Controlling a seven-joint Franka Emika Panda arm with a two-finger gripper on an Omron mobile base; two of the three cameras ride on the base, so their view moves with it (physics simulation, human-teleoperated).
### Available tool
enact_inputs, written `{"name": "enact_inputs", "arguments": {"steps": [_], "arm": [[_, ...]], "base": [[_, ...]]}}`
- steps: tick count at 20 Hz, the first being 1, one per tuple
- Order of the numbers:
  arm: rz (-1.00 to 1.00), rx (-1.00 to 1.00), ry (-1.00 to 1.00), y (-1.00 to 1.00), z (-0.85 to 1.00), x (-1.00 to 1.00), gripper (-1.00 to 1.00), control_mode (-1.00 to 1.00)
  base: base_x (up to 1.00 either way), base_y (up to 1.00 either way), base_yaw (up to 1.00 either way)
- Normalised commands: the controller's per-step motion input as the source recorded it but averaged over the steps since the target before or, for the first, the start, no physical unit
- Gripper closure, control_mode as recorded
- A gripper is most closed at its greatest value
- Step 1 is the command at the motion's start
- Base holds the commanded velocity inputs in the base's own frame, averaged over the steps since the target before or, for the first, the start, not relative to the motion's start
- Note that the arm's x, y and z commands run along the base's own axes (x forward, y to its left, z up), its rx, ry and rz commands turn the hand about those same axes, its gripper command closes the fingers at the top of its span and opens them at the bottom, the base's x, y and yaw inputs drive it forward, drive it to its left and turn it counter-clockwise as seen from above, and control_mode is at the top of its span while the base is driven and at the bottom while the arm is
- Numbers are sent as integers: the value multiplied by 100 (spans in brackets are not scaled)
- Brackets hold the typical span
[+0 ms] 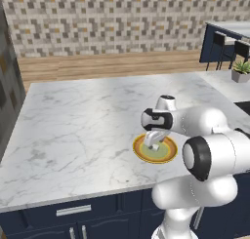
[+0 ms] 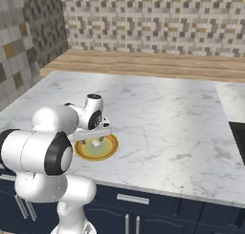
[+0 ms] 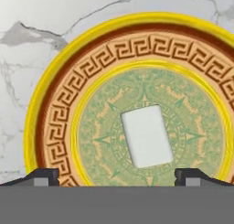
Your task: Pick up the marshmallow and place it in the cup of hot chocolate on the dining counter.
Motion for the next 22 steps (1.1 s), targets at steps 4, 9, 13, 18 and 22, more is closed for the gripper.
{"name": "enact_inputs", "arguments": {"steps": [4, 9, 13, 18, 22], "arm": [[3, 0, 0, 0, -16, 13, -100, -100], [4, 0, 0, 0, -18, 17, -100, -100], [5, 0, 0, -2, -16, 22, -100, -100], [6, 0, 0, -3, -18, 20, -100, -100], [6, 0, 0, -2, -18, 6, -100, -100]], "base": [[0, 0, 0], [0, 0, 0], [0, 0, 0], [0, 0, 0], [0, 0, 0]]}}
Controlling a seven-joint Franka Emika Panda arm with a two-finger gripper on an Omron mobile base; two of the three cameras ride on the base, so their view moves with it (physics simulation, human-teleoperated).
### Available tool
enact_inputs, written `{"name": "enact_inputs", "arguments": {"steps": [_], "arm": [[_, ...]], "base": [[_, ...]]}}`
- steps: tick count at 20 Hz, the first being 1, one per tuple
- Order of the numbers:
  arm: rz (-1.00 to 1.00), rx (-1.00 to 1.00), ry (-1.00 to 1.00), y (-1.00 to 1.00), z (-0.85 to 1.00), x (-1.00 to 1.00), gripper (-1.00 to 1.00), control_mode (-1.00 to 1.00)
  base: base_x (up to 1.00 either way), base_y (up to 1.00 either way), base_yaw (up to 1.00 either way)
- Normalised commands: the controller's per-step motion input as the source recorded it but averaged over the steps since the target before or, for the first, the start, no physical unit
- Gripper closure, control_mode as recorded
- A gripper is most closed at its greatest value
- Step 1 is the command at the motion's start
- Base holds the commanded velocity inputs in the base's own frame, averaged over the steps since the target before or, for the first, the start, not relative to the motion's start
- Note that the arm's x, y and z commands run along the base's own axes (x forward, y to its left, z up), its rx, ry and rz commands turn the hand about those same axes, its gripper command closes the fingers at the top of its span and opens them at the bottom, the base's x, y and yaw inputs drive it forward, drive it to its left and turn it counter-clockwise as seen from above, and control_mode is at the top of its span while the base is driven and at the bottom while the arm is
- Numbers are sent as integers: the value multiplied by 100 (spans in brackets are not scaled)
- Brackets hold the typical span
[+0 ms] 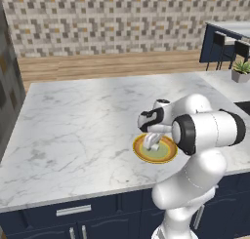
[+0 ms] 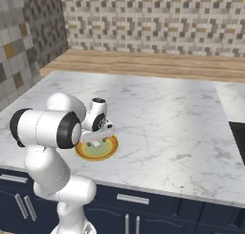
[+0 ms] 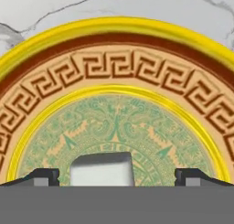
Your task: Pick up the marshmallow and place it in the cup of hot chocolate on the dining counter.
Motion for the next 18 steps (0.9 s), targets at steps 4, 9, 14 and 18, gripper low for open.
{"name": "enact_inputs", "arguments": {"steps": [4, 9, 14, 18], "arm": [[3, 0, 0, 9, -42, 0, 100, -100], [0, -4, 0, 38, -36, -9, 100, -100], [0, -2, -1, 51, -11, -44, 100, -100], [0, 4, -1, 8, 57, -89, 100, -100]], "base": [[0, 0, 0], [0, 0, 0], [0, 0, 0], [0, 0, 0]]}}
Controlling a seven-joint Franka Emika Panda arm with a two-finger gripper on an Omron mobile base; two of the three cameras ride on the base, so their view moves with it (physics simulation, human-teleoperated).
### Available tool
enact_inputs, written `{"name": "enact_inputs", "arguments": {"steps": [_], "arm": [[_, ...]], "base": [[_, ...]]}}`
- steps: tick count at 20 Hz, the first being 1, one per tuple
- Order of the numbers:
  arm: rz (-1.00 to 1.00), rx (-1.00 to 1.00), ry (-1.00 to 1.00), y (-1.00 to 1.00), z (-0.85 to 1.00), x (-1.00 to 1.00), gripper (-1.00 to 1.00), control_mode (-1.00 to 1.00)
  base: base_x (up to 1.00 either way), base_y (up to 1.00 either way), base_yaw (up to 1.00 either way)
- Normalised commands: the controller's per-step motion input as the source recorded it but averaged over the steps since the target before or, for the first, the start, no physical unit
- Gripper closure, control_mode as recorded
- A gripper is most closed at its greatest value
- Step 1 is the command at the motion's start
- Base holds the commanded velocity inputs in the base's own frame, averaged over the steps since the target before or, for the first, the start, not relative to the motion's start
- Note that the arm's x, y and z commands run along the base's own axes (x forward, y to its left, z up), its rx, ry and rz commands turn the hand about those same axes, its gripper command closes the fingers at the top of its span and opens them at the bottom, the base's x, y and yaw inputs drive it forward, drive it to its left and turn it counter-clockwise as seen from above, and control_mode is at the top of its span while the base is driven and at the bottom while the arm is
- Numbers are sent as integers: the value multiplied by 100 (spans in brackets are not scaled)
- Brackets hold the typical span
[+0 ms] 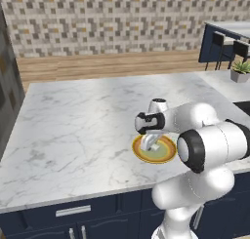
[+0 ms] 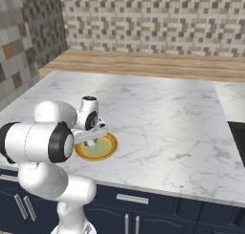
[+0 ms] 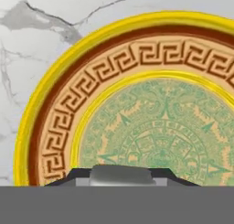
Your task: Pick up the marshmallow and place it in the cup of hot chocolate on the dining counter.
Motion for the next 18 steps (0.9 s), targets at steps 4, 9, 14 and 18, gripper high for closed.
{"name": "enact_inputs", "arguments": {"steps": [4, 9, 14, 18], "arm": [[-3, 18, -3, -5, 99, -93, 100, -100], [-6, 14, -20, -21, 100, -98, 100, -100], [1, 1, -12, 1, 95, -55, 100, -100], [19, 12, 6, 0, 78, -55, 100, -100]], "base": [[0, 0, 0], [0, 0, 0], [0, 0, 0], [0, 0, 0]]}}
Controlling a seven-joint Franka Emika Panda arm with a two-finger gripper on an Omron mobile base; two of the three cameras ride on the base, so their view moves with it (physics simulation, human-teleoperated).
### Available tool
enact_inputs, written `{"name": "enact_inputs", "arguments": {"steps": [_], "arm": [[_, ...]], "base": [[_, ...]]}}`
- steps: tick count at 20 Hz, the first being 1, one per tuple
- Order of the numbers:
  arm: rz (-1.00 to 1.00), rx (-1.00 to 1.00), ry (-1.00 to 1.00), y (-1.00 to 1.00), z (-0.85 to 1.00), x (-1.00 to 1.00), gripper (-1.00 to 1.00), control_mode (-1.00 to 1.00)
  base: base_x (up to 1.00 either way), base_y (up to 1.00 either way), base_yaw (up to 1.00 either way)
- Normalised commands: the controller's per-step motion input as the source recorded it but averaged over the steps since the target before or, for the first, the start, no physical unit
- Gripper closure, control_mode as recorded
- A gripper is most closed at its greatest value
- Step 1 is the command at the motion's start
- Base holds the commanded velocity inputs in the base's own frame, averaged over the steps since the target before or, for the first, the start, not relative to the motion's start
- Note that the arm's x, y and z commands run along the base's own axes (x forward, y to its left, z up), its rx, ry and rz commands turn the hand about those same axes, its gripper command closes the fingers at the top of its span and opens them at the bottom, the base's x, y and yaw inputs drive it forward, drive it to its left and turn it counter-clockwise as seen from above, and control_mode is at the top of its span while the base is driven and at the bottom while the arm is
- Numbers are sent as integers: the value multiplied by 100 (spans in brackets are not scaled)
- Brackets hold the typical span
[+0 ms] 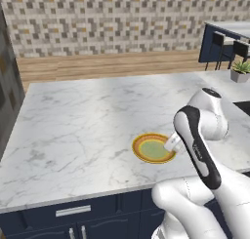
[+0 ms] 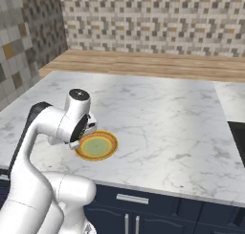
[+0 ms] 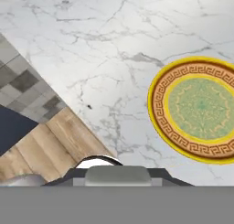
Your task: Pick up the marshmallow and place it in the cup of hot chocolate on the dining counter.
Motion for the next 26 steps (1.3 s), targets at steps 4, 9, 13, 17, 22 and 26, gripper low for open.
{"name": "enact_inputs", "arguments": {"steps": [4, 9, 13, 17, 22, 26], "arm": [[27, 10, -3, 2, 86, -91, 100, -100], [9, 14, -8, 2, 99, -98, 100, -100], [-1, 5, -10, 0, 56, -86, 100, -100], [-4, 0, -13, 1, 50, -44, 100, -100], [-40, 0, -3, 1, 37, -2, 100, -100], [-68, 0, 0, 0, 18, 0, 100, -100]], "base": [[0, 0, 0], [0, 0, 0], [0, 0, 0], [0, 0, 0], [0, 0, 0], [0, 0, 0]]}}
